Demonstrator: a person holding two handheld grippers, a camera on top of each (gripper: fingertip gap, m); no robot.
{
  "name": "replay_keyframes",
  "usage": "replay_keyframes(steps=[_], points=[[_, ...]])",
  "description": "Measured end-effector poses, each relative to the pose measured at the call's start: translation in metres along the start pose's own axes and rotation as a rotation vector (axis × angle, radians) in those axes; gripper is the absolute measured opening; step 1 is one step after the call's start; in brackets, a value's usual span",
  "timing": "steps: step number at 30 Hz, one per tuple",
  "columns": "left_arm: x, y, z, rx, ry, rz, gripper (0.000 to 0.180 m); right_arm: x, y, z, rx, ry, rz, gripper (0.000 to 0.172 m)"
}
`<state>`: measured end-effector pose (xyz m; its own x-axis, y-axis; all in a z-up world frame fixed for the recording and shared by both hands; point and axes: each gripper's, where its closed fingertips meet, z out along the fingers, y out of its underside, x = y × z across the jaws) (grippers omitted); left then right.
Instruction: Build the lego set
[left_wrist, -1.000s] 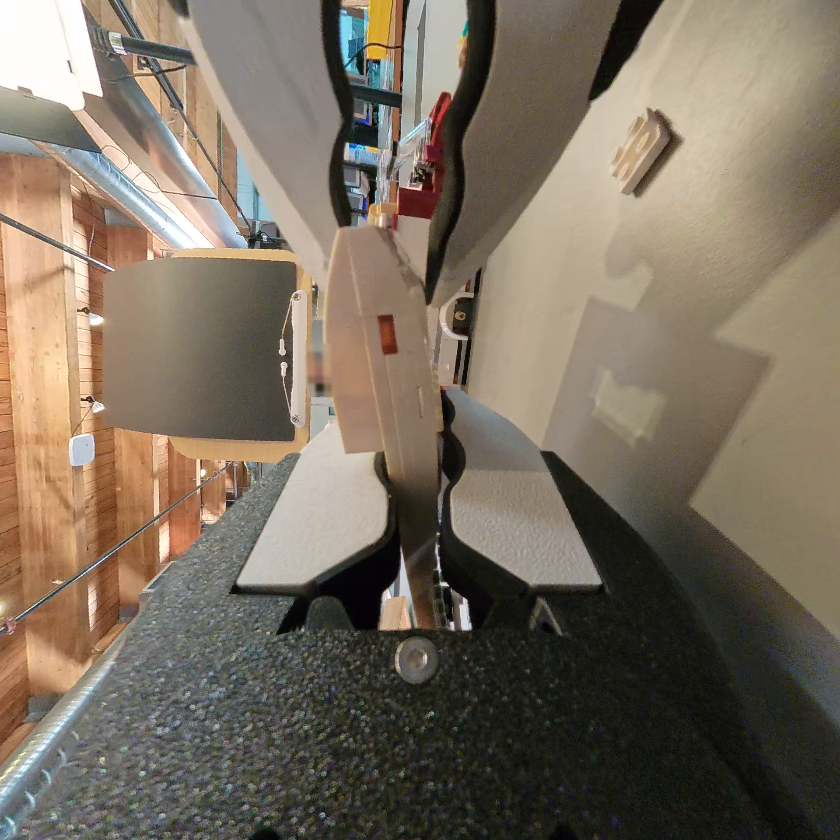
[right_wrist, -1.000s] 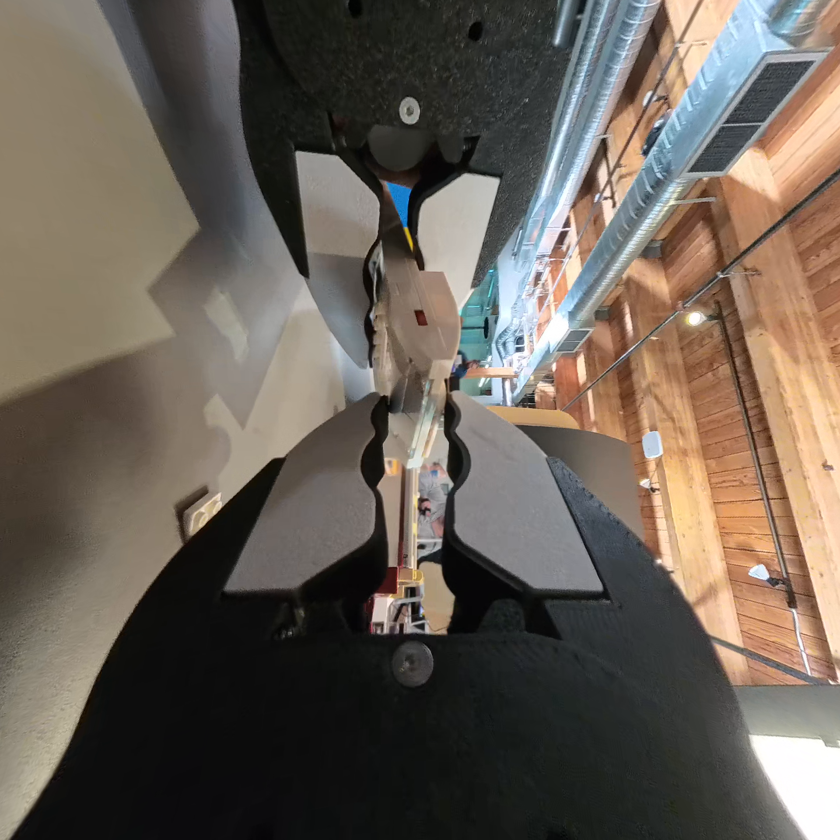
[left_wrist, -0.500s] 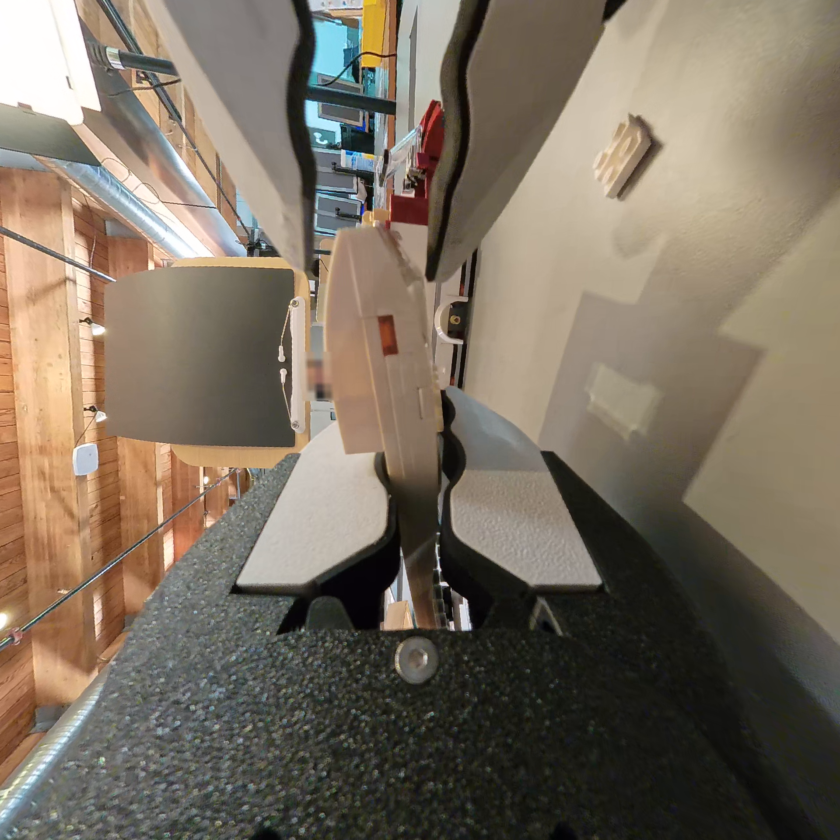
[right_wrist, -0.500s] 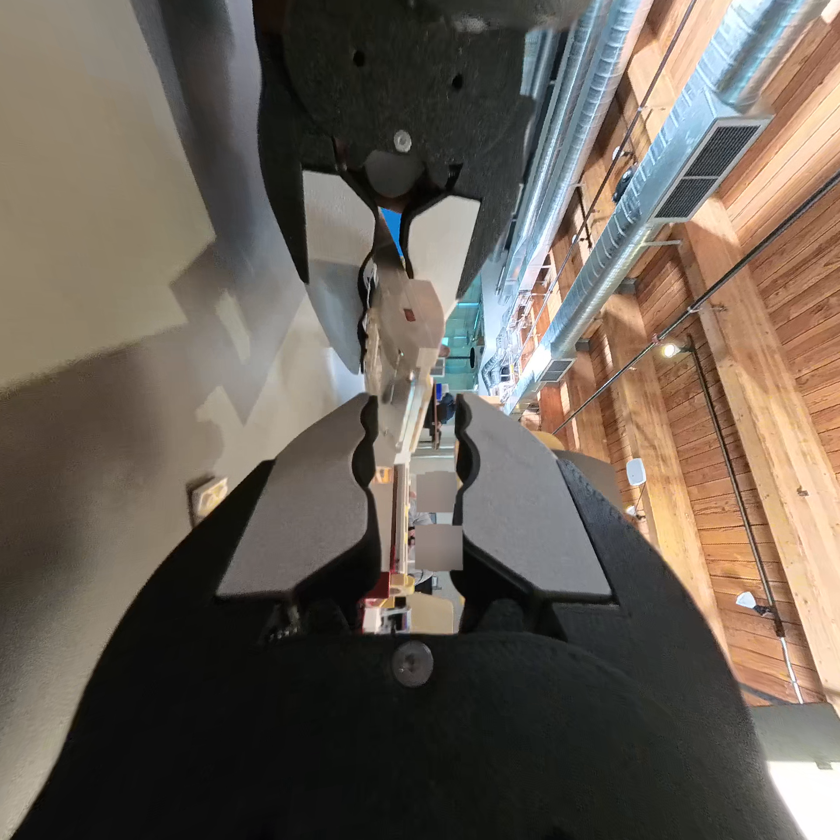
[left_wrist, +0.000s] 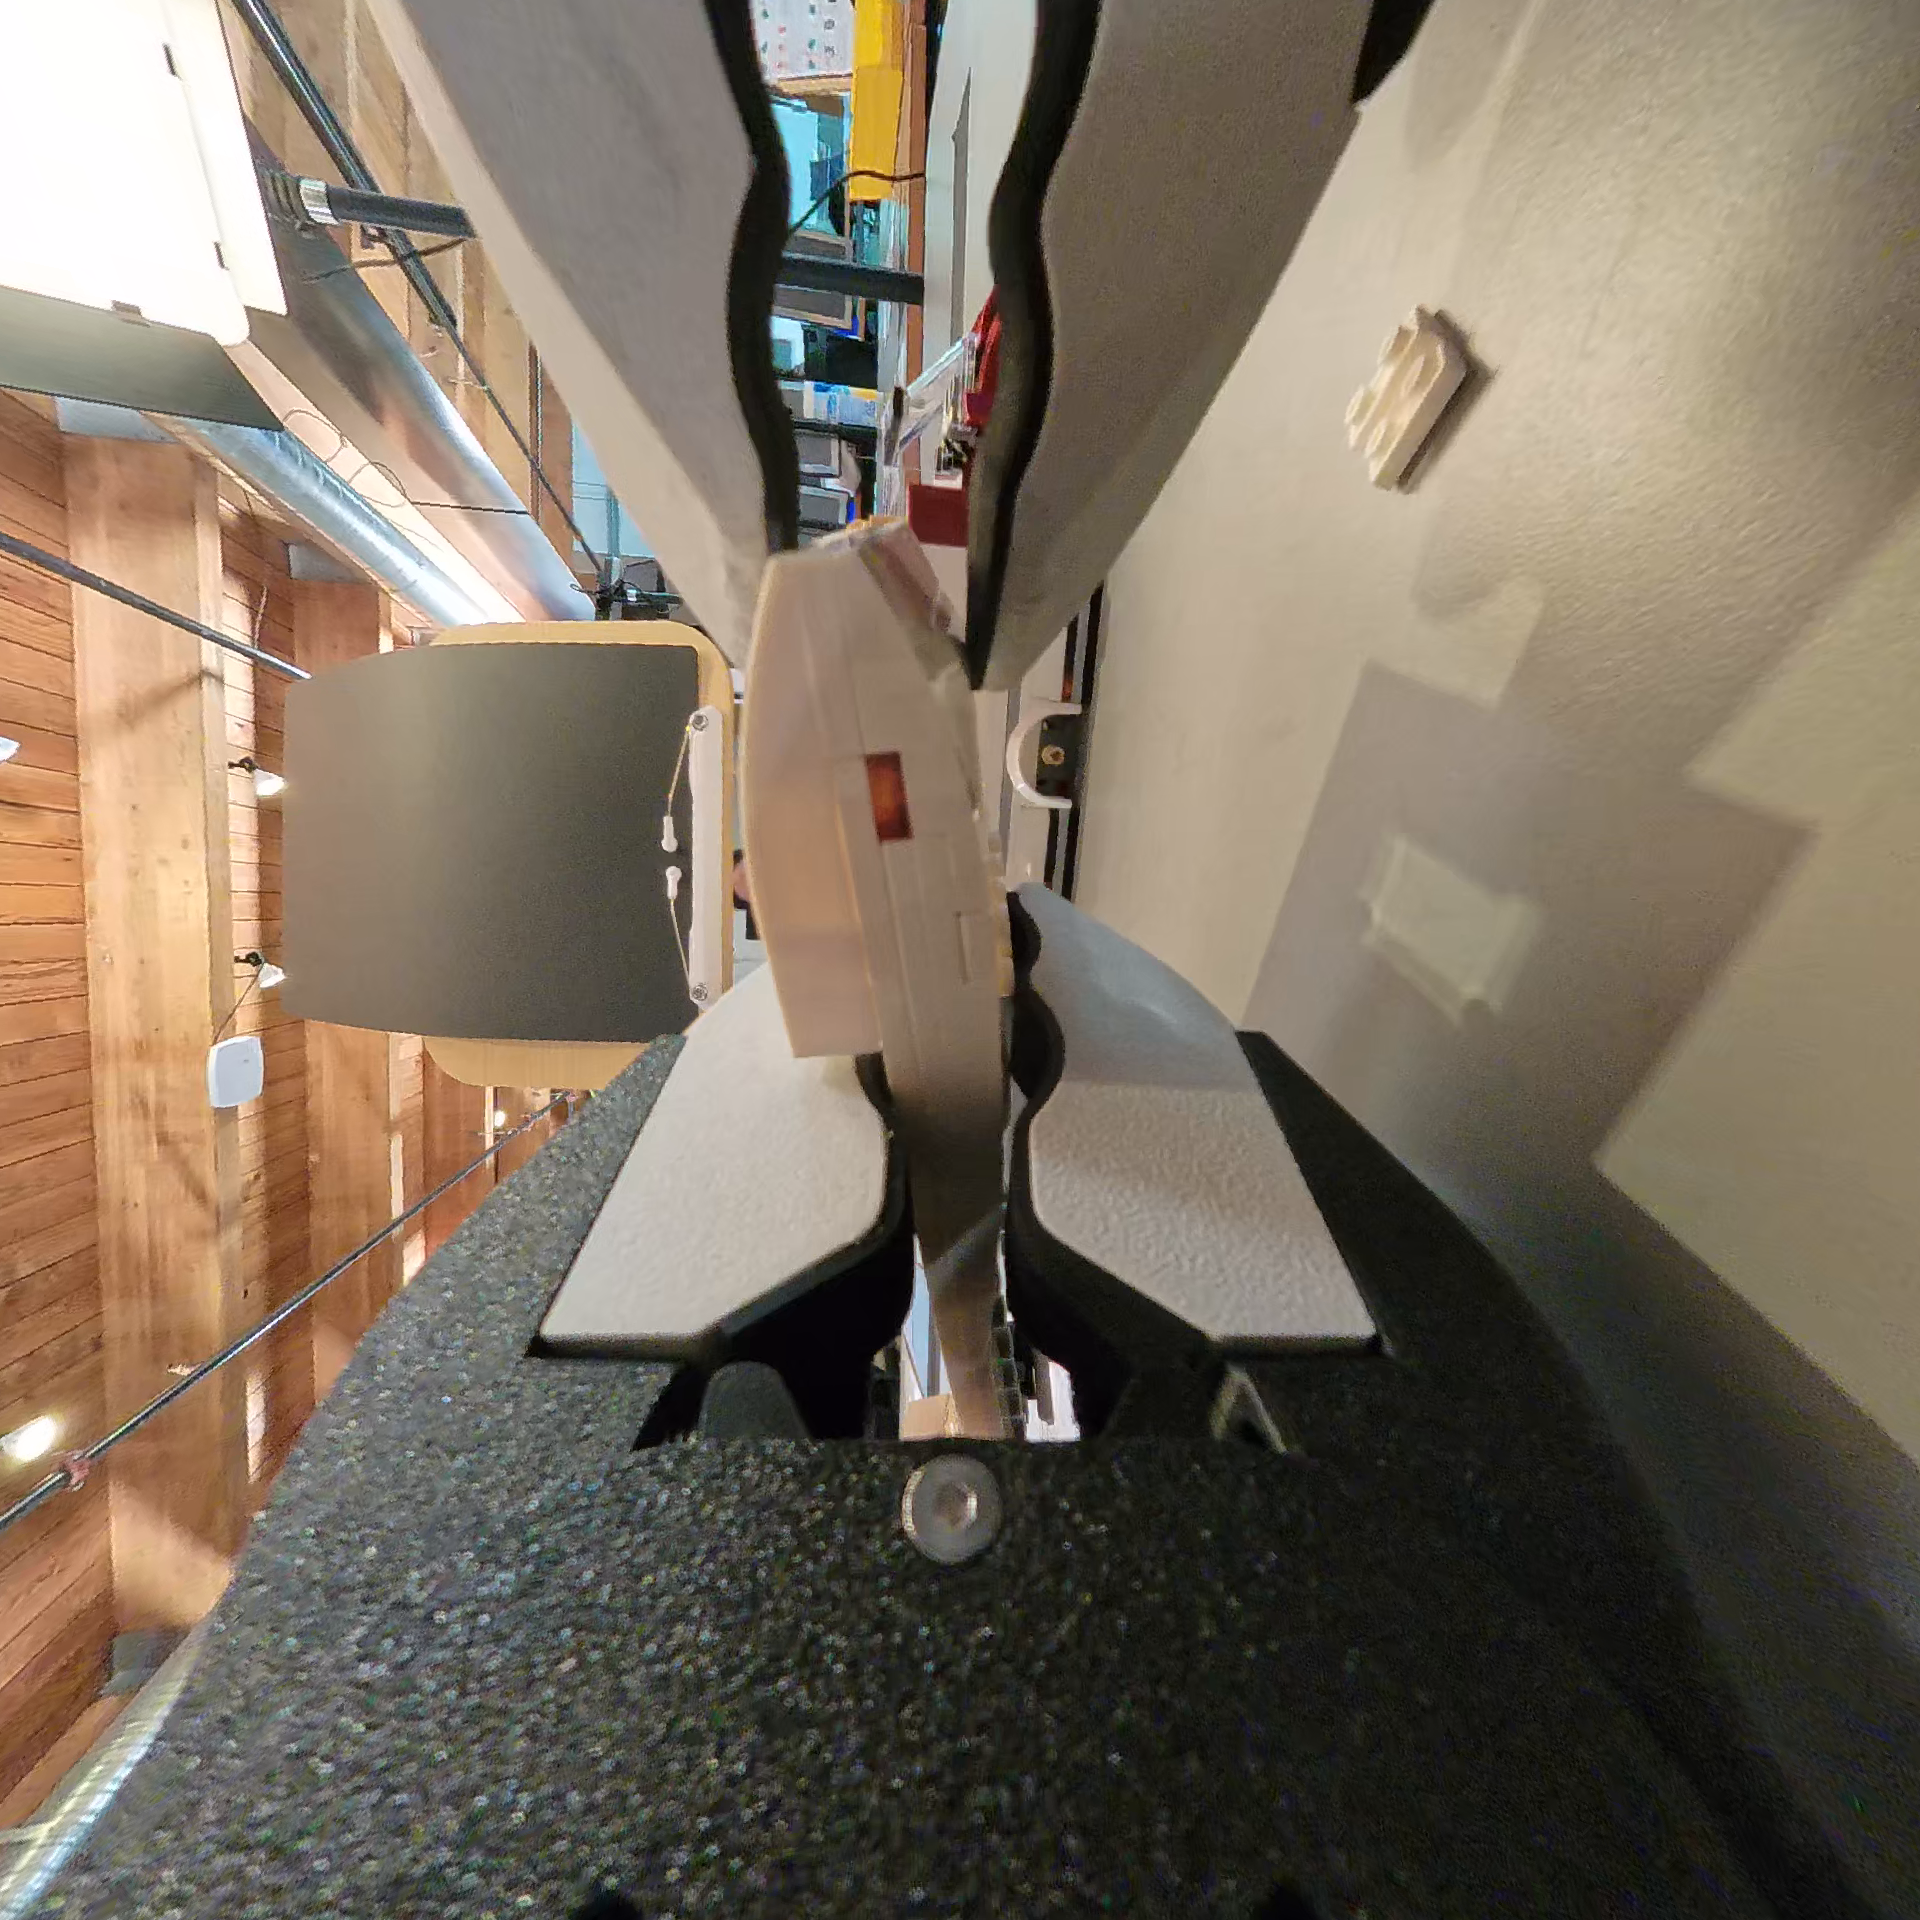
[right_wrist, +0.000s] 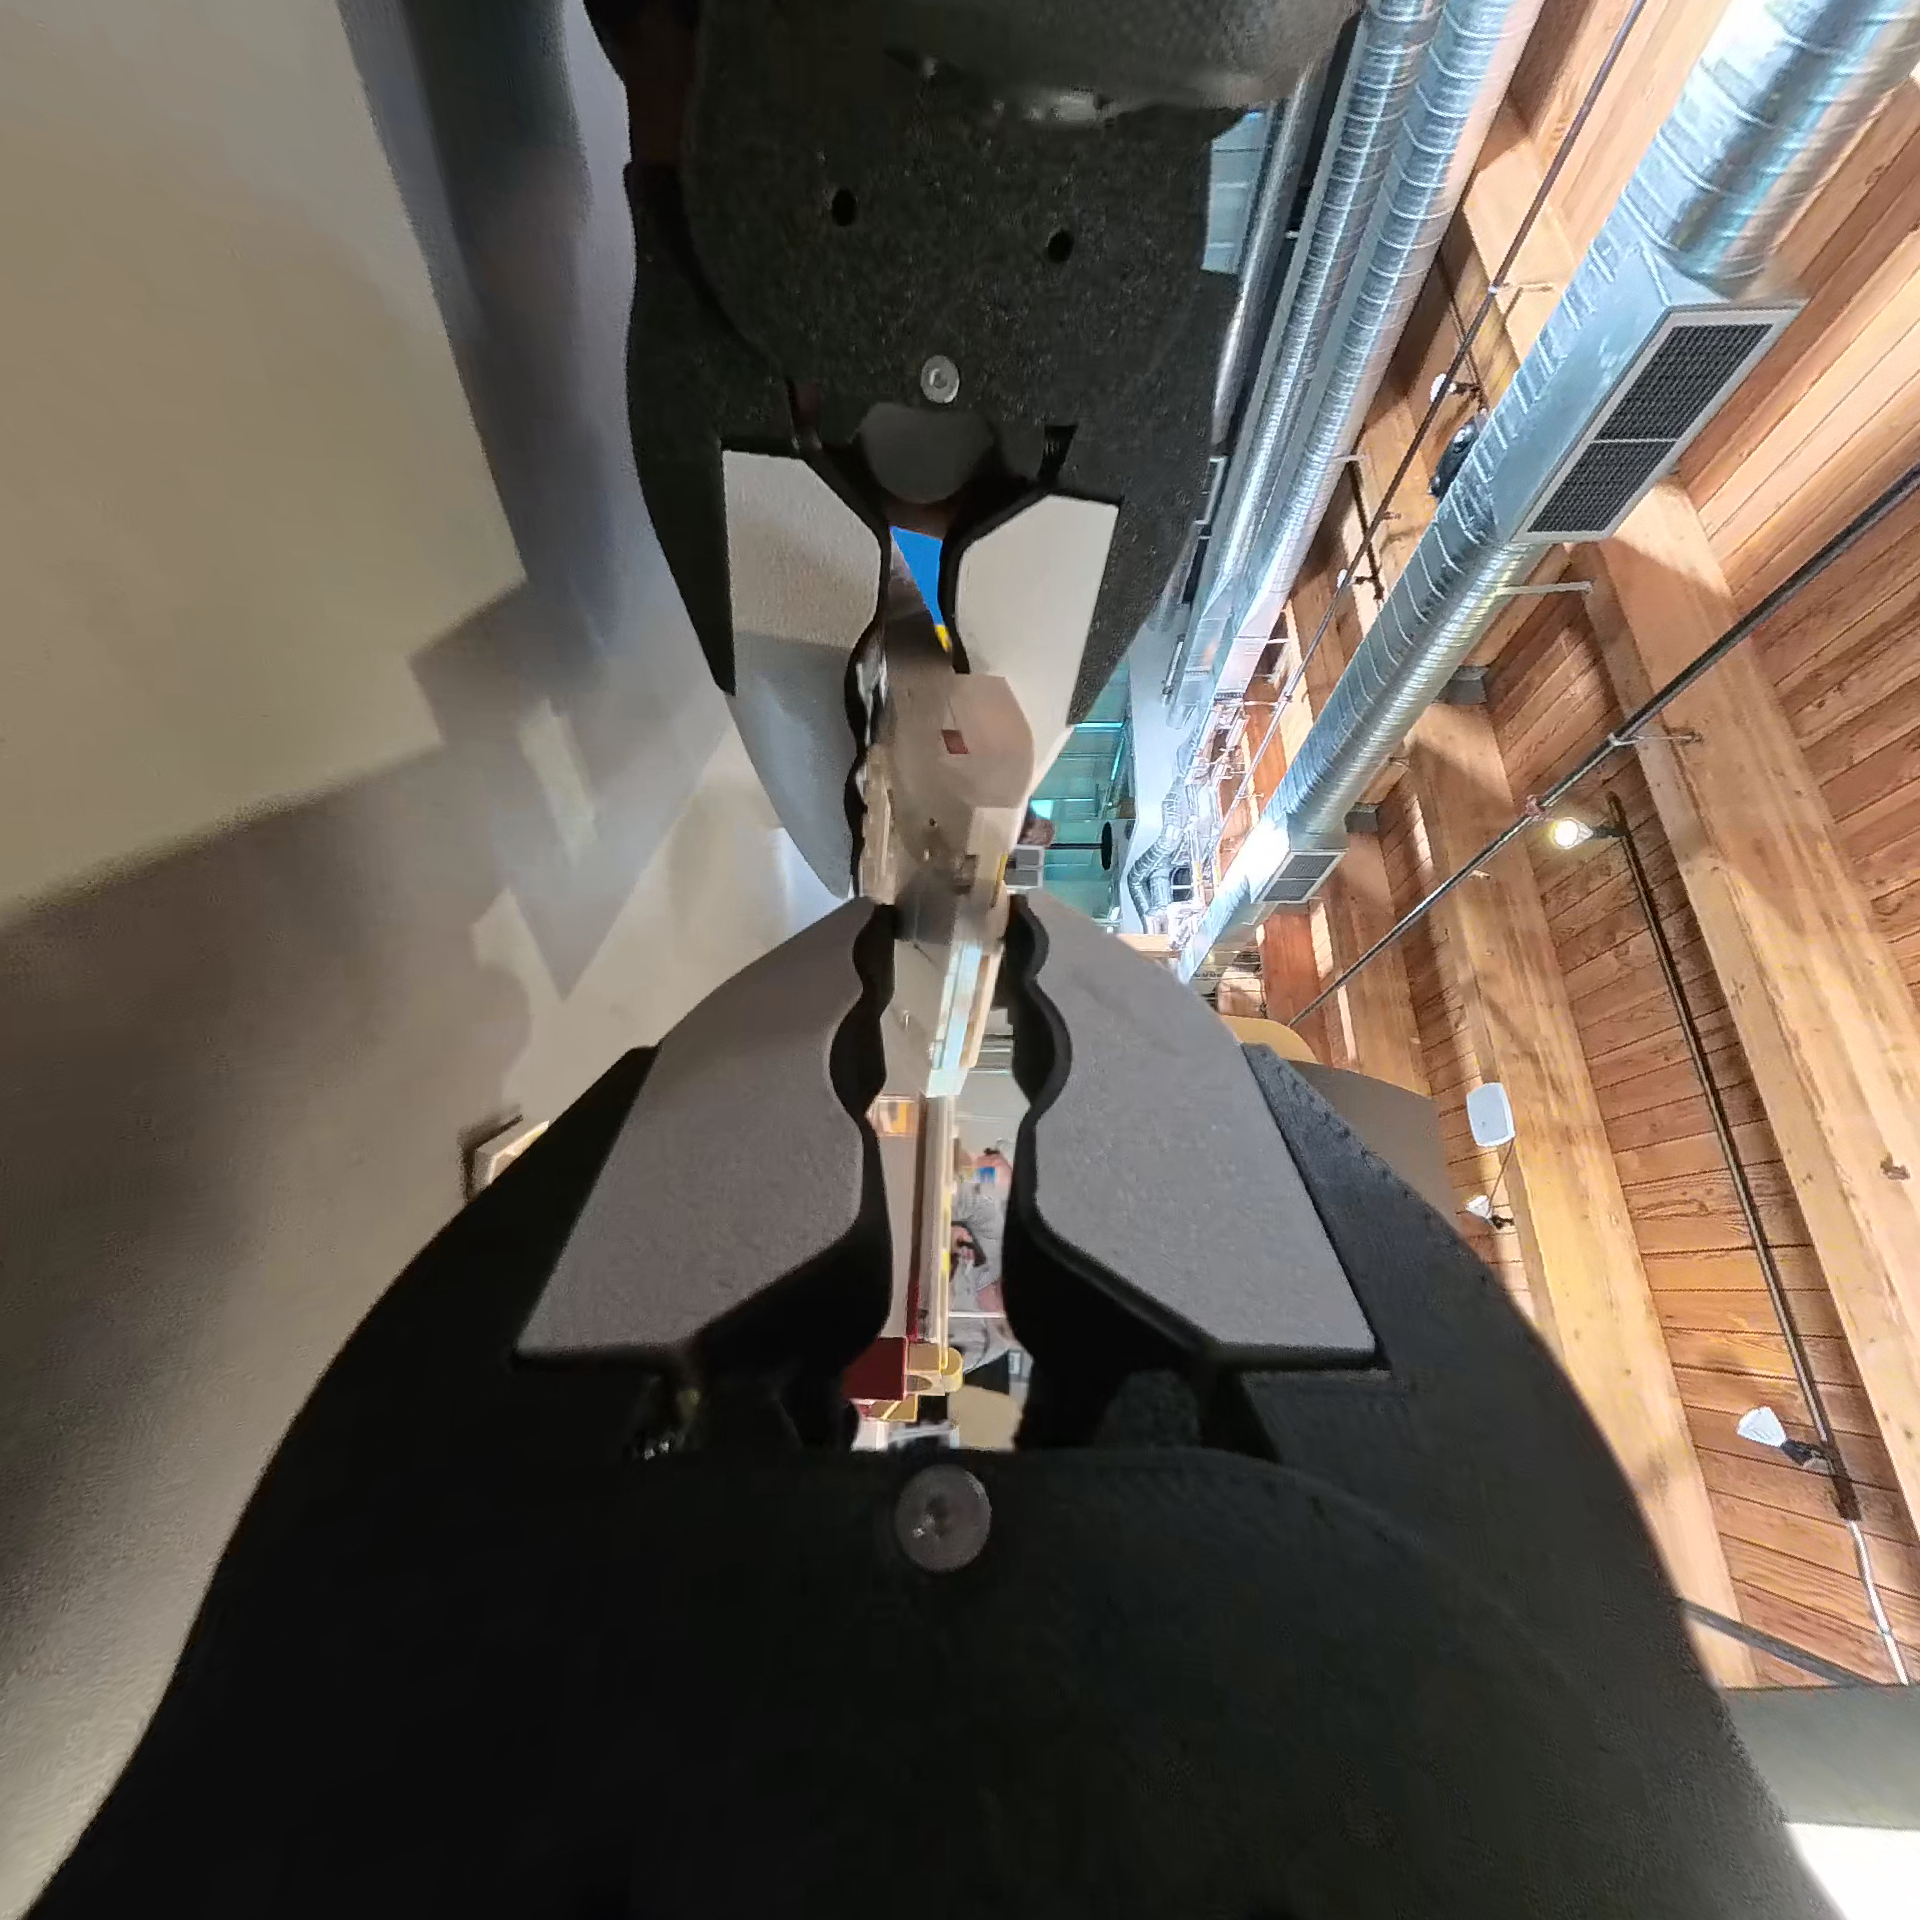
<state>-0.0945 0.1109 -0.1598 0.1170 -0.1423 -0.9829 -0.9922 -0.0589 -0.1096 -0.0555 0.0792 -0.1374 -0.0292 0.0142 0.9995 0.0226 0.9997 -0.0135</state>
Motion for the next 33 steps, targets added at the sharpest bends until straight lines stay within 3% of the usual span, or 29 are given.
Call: replay_keyframes(steps=[3, 6, 9, 11, 13, 22, 27, 33], points=[[0.001, 0.000, 0.001, -0.011, 0.001, 0.030, 0.015, -0.002, -0.002, -0.002, 0.016, 0.004, 0.005, 0.021], [0.001, 0.003, 0.001, -0.021, 0.001, 0.039, 0.015, -0.008, 0.002, -0.004, 0.020, -0.060, 0.089, 0.038], [0.001, 0.001, 0.001, -0.012, -0.001, 0.051, 0.015, -0.008, 0.013, 0.000, -0.025, -0.068, 0.084, 0.043], [0.001, -0.004, 0.000, 0.008, -0.005, 0.055, 0.015, -0.009, 0.017, 0.003, -0.039, -0.057, 0.054, 0.040], [0.000, -0.006, -0.001, 0.017, -0.012, 0.058, 0.015, -0.006, 0.016, 0.004, -0.035, -0.023, 0.013, 0.022], [0.001, -0.003, 0.000, 0.009, -0.013, 0.068, 0.015, -0.009, 0.016, 0.006, -0.048, -0.077, 0.007, 0.020], [-0.003, -0.004, 0.000, 0.015, -0.022, 0.044, 0.015, -0.003, 0.017, 0.005, -0.068, -0.001, -0.019, 0.022], [0.001, -0.001, 0.002, 0.000, -0.005, 0.054, 0.015, -0.004, 0.000, -0.001, 0.011, 0.010, -0.035, 0.029]])
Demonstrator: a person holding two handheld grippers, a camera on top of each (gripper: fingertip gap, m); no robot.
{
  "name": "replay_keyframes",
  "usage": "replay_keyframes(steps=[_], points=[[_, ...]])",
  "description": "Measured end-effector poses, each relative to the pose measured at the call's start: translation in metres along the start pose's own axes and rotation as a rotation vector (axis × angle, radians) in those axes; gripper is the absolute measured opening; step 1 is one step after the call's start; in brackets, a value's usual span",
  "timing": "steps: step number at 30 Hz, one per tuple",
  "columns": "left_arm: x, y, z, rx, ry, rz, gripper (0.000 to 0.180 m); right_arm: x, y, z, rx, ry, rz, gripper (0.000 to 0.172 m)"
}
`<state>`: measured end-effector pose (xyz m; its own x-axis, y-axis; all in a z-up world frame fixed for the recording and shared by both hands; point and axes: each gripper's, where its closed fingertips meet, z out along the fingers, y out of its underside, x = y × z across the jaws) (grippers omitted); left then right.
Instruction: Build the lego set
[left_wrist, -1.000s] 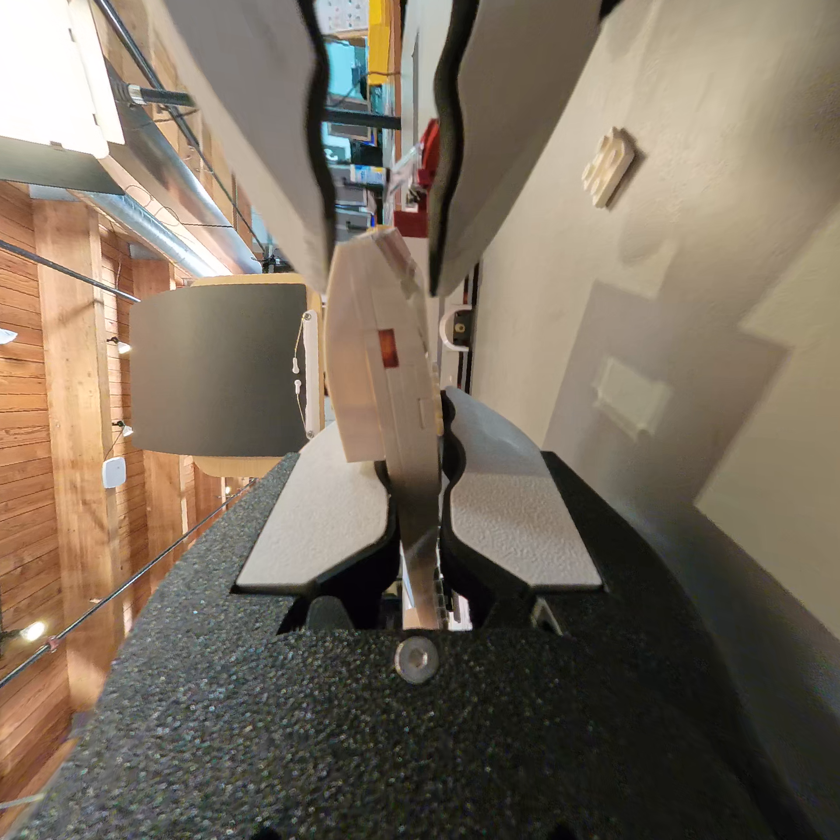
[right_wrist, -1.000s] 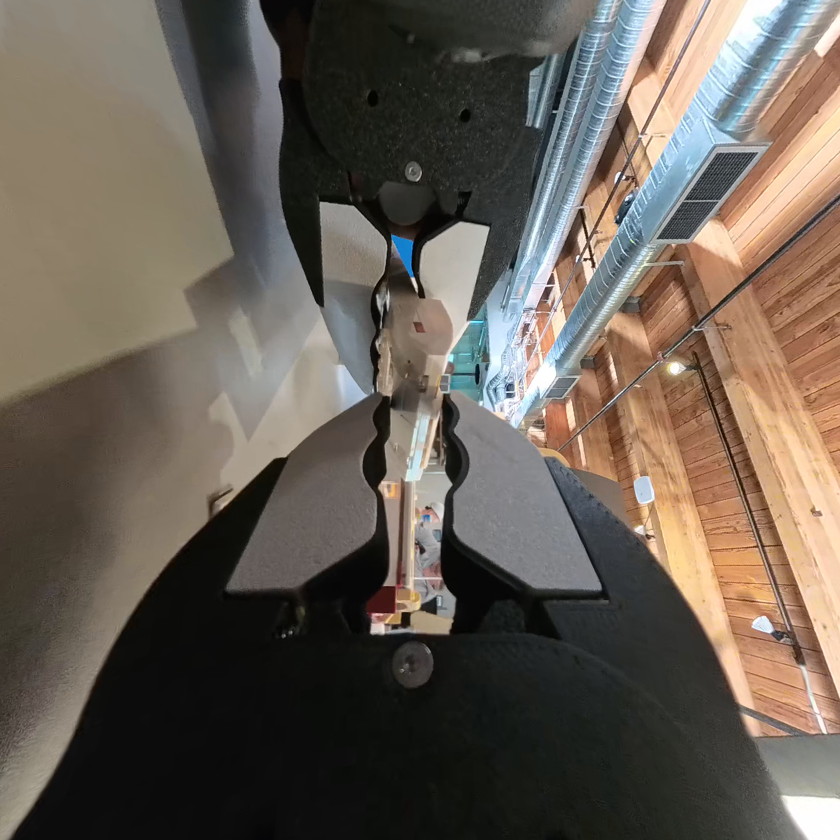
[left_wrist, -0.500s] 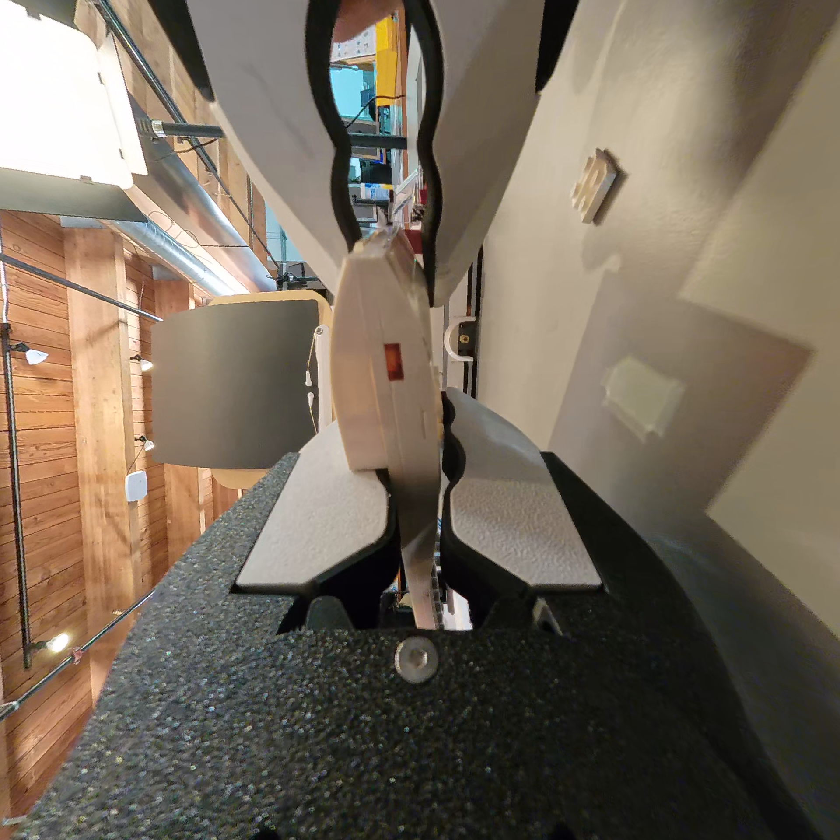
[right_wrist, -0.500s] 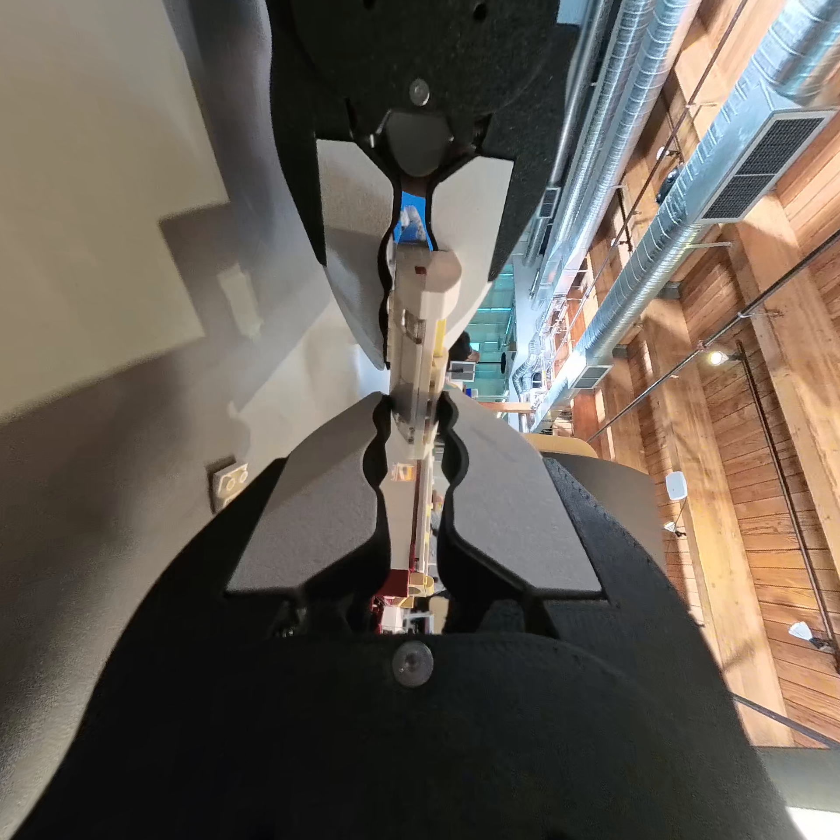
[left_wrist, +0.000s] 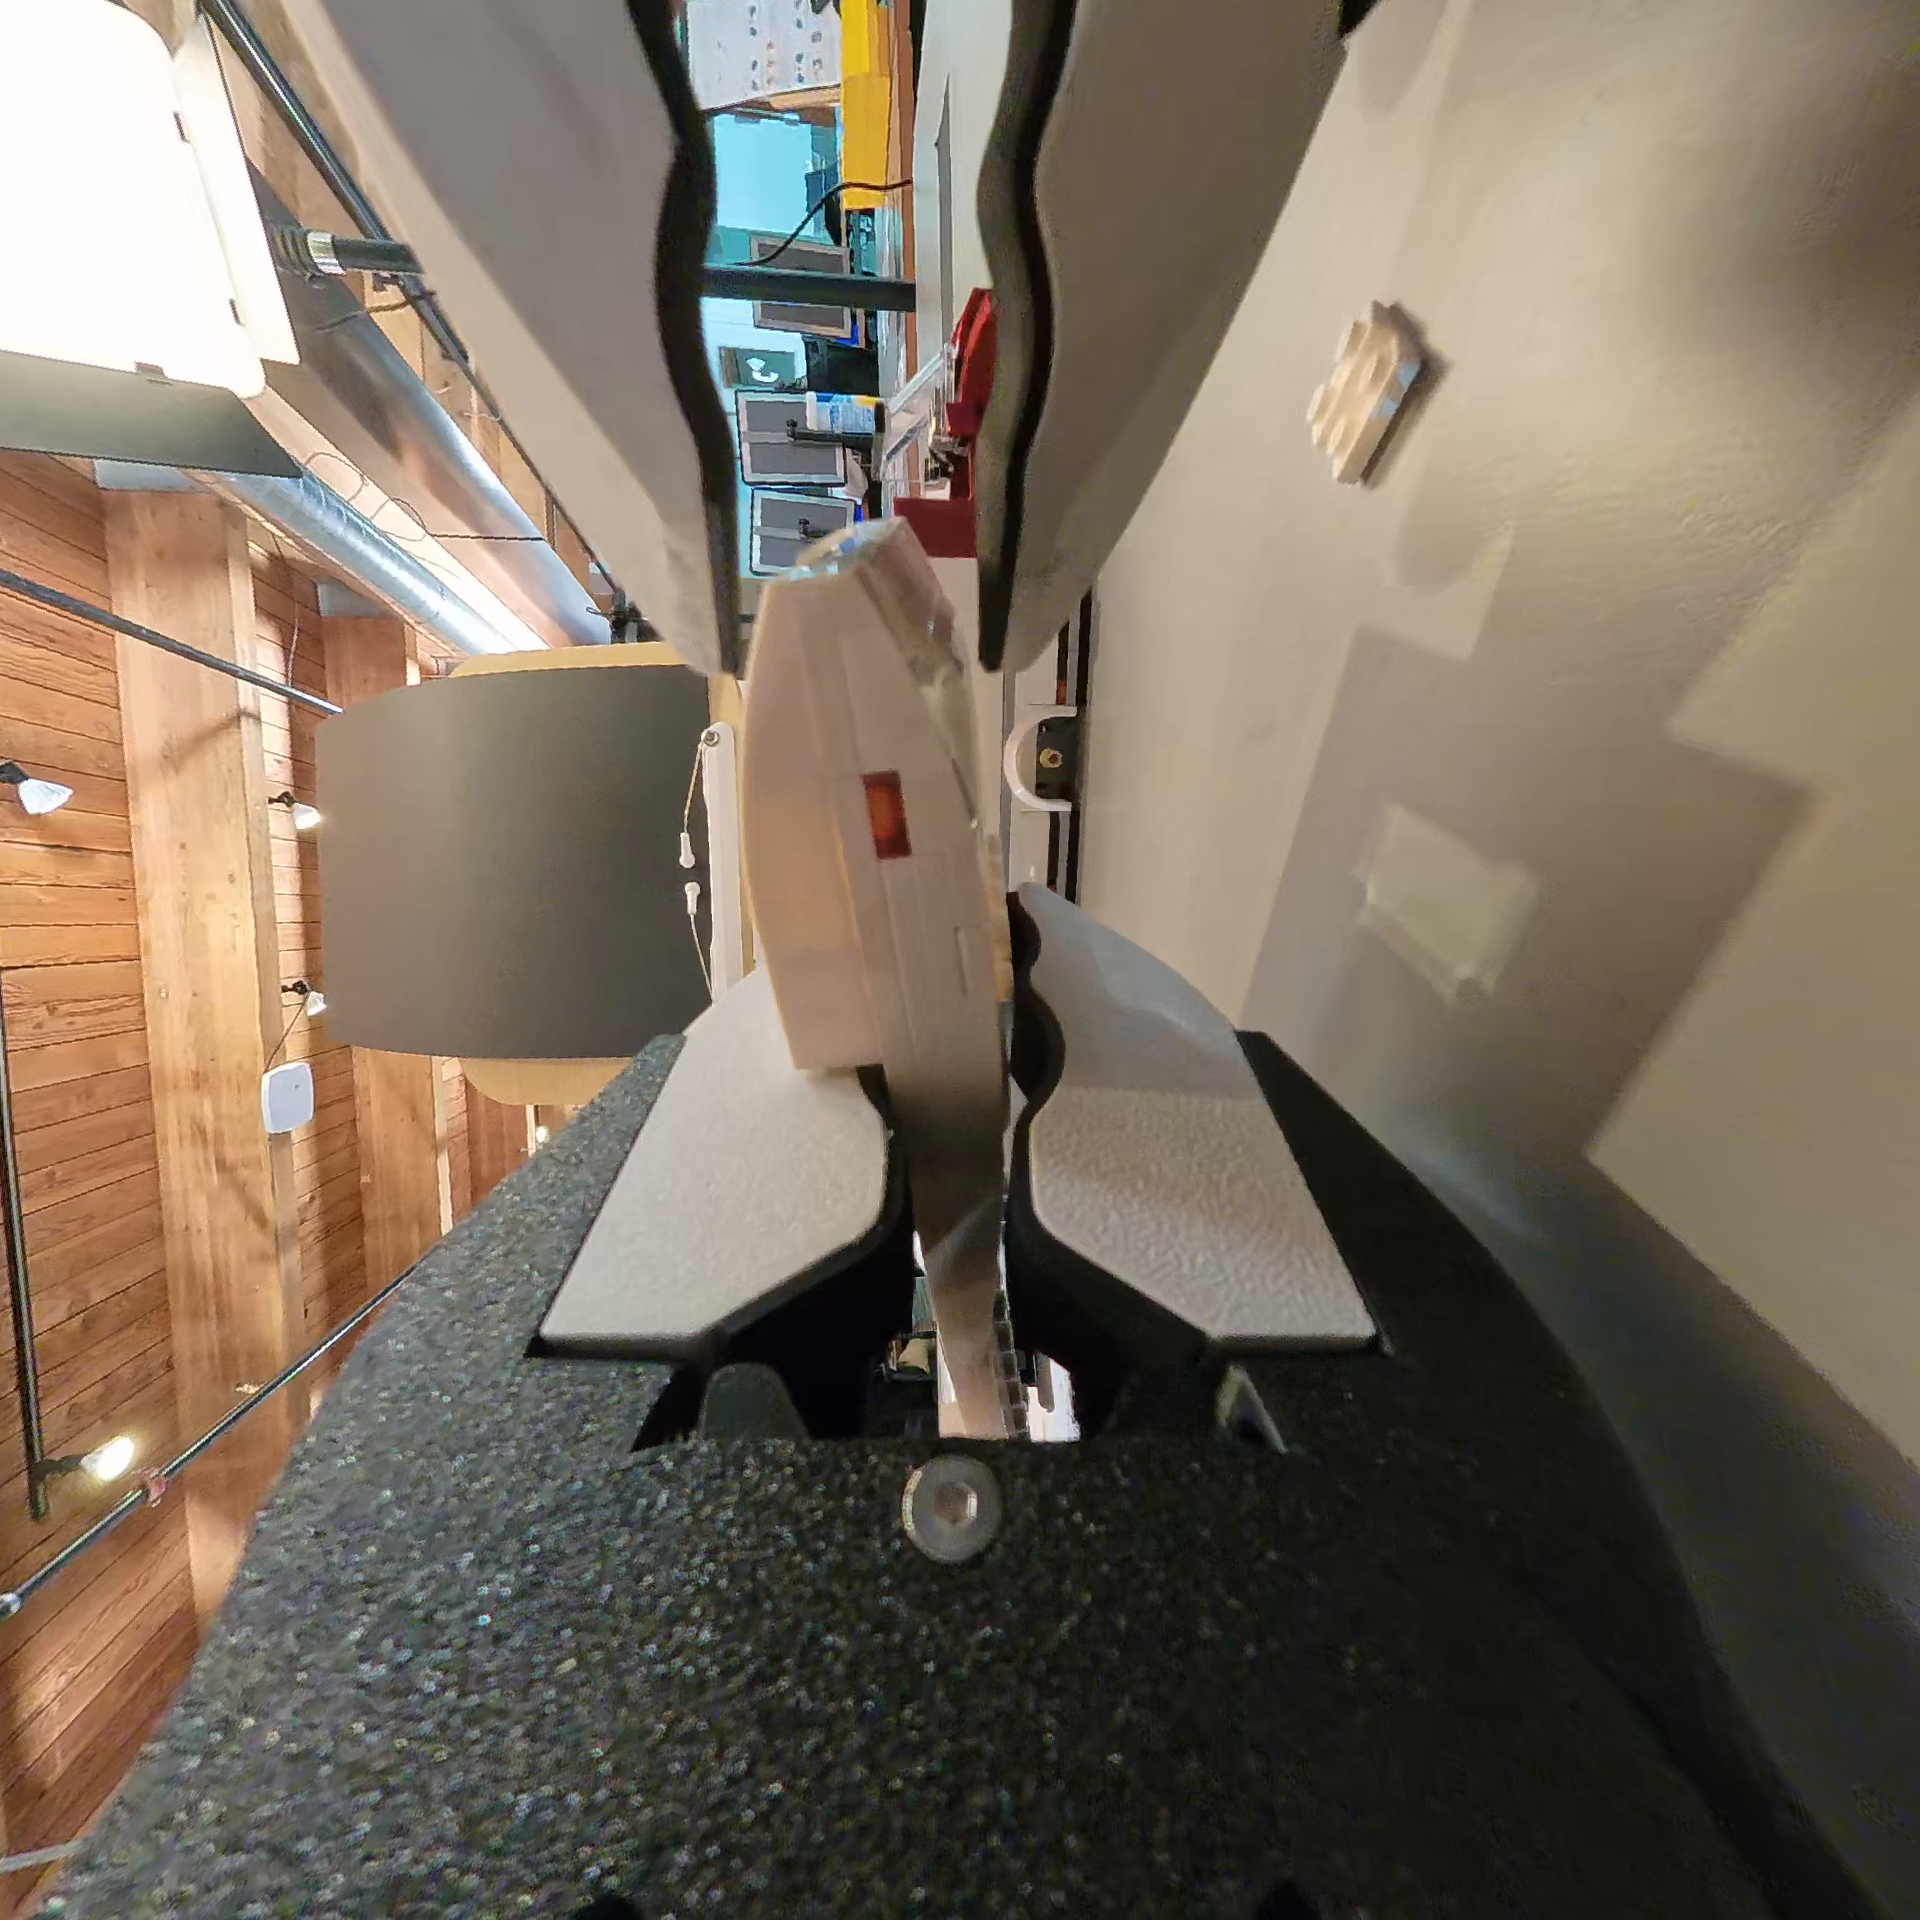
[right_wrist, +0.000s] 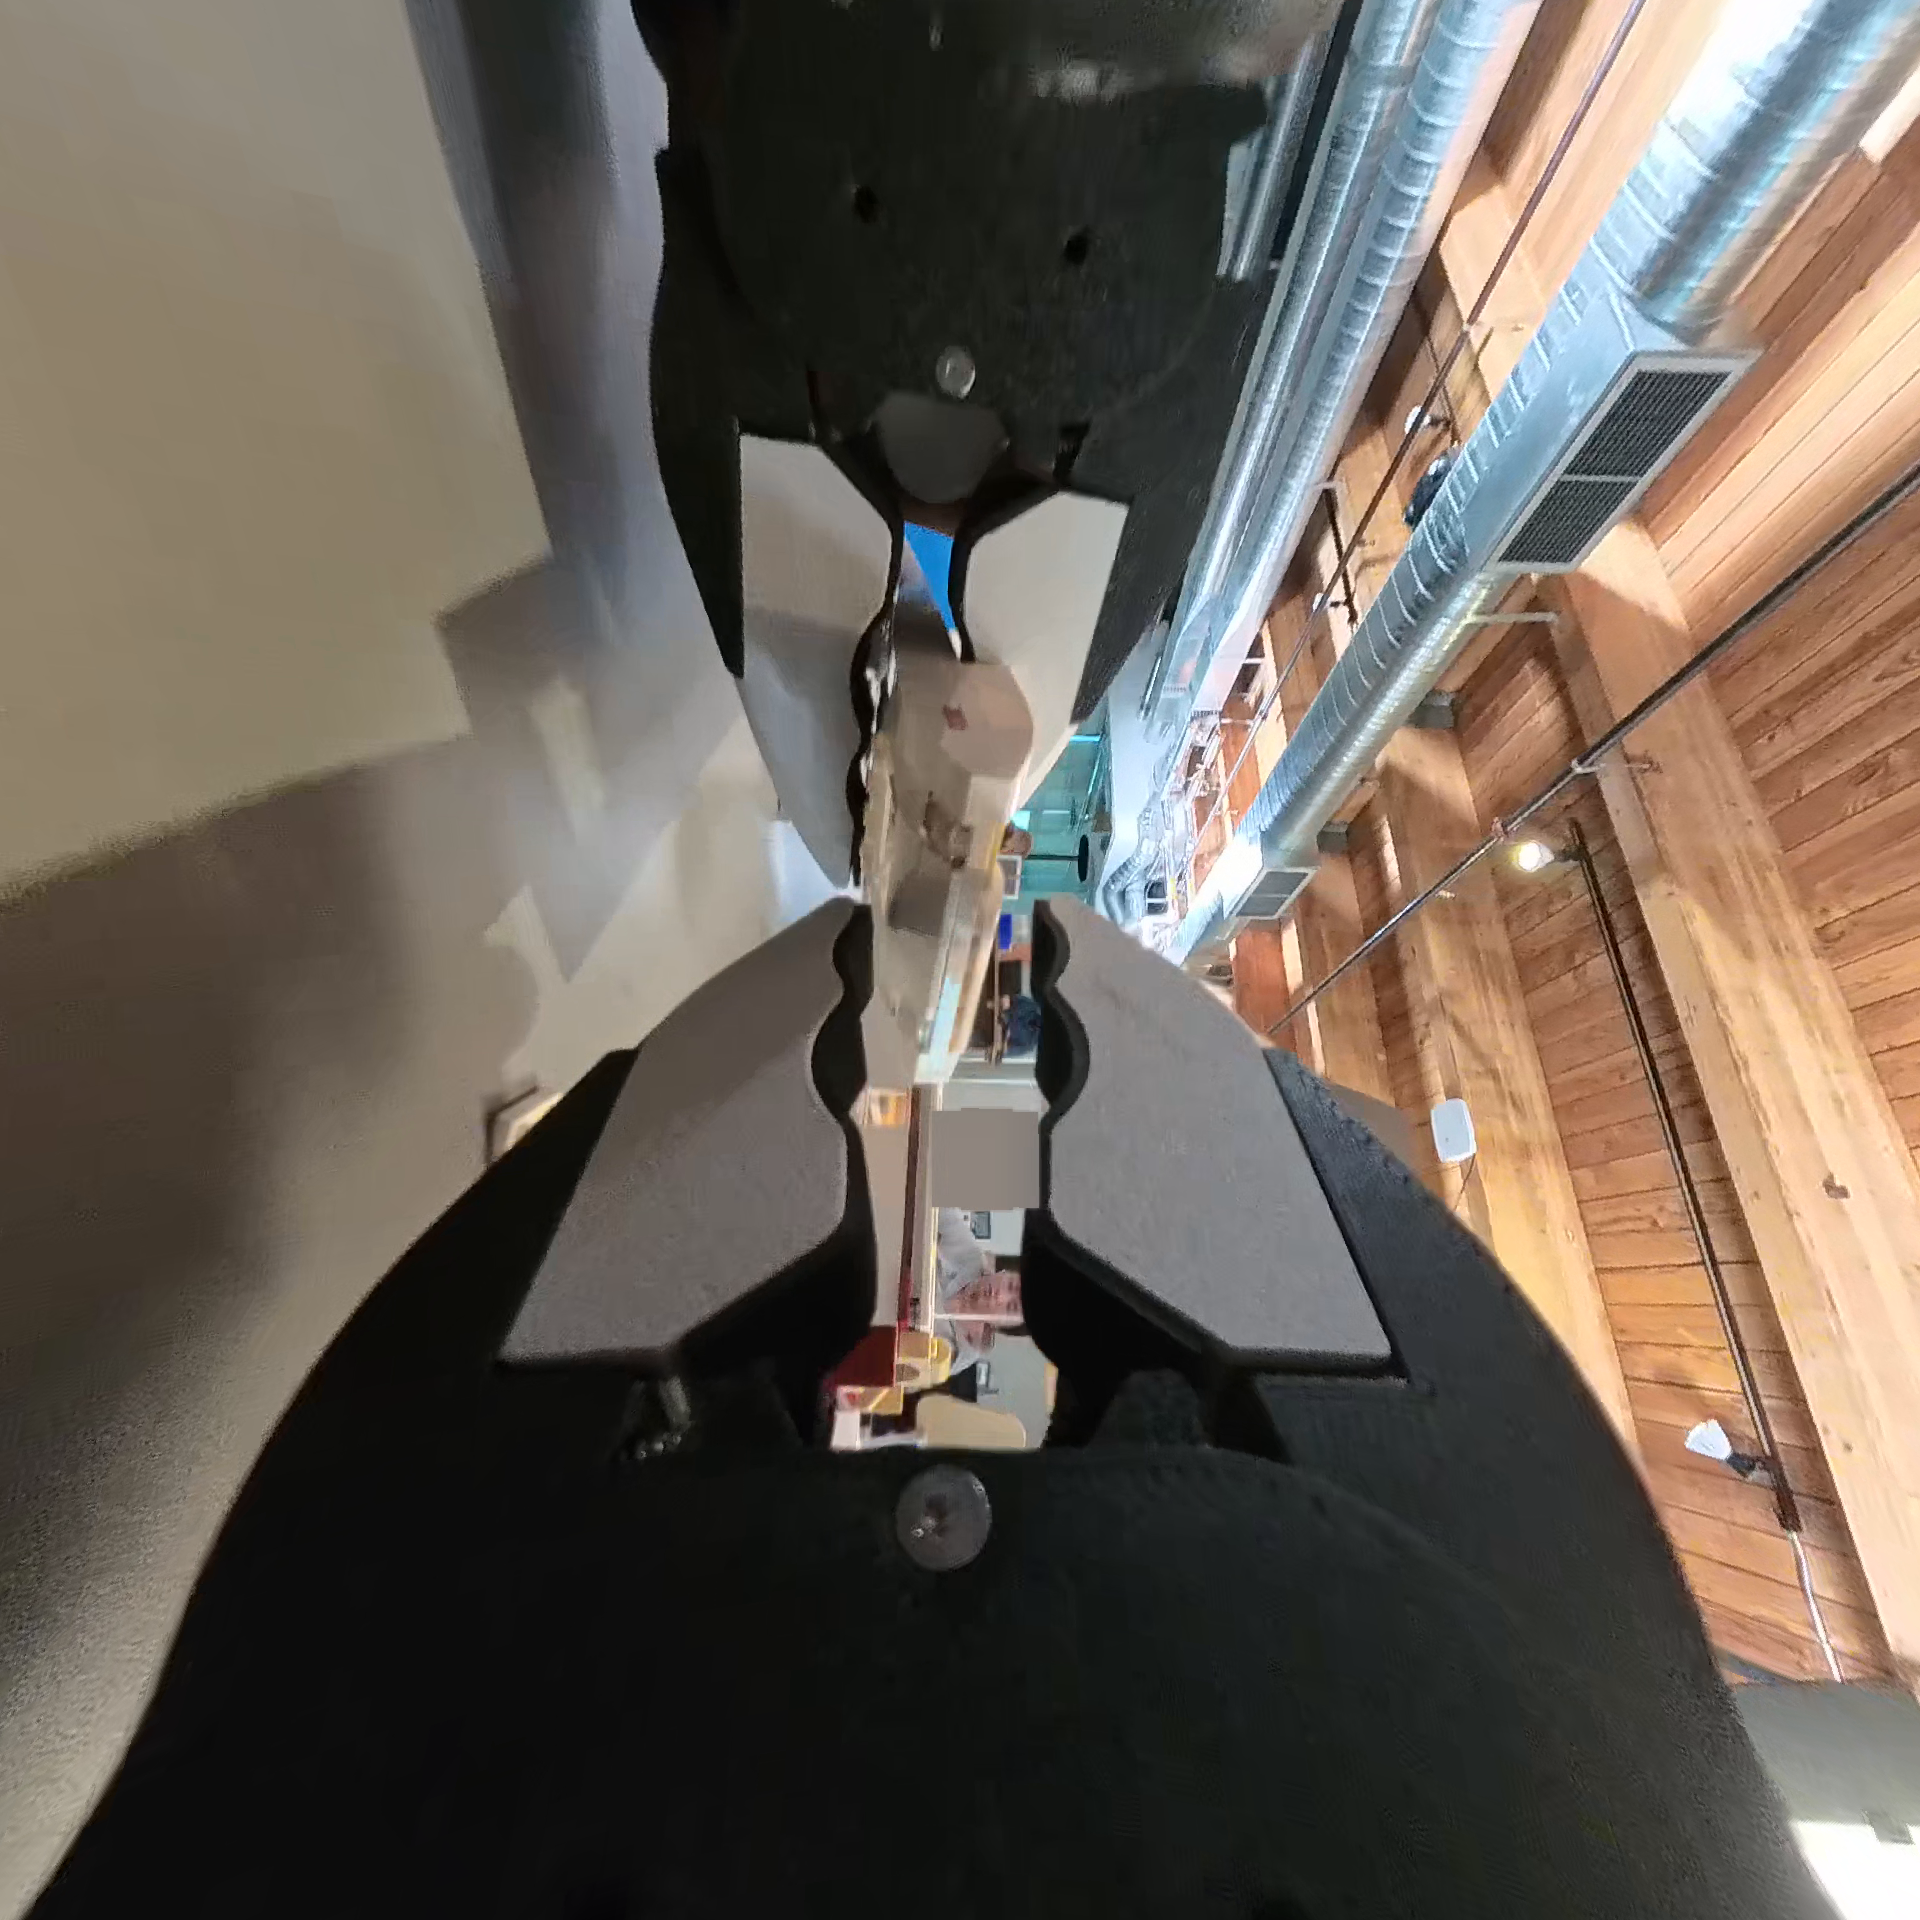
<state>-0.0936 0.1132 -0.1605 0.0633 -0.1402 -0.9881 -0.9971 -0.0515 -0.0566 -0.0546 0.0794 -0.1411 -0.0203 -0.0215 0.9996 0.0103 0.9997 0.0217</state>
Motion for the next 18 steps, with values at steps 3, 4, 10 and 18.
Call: replay_keyframes(steps=[3, 4, 10, 18], points=[[-0.0002, -0.0028, -0.0008, 0.009, -0.001, -0.001, 0.015, -0.0020, -0.0005, 0.0029, -0.002, 0.008, -0.019, 0.023], [0.0004, -0.0030, -0.0007, 0.010, 0.000, 0.003, 0.015, -0.0025, -0.0009, 0.0027, 0.005, 0.003, -0.012, 0.022], [0.0016, 0.0000, 0.0001, -0.005, 0.006, 0.003, 0.015, -0.0046, 0.0013, 0.0056, -0.014, -0.052, 0.031, 0.020], [-0.0049, 0.0004, -0.0007, -0.003, -0.035, 0.007, 0.015, 0.0010, 0.0019, 0.0058, -0.053, 0.037, -0.032, 0.022]])
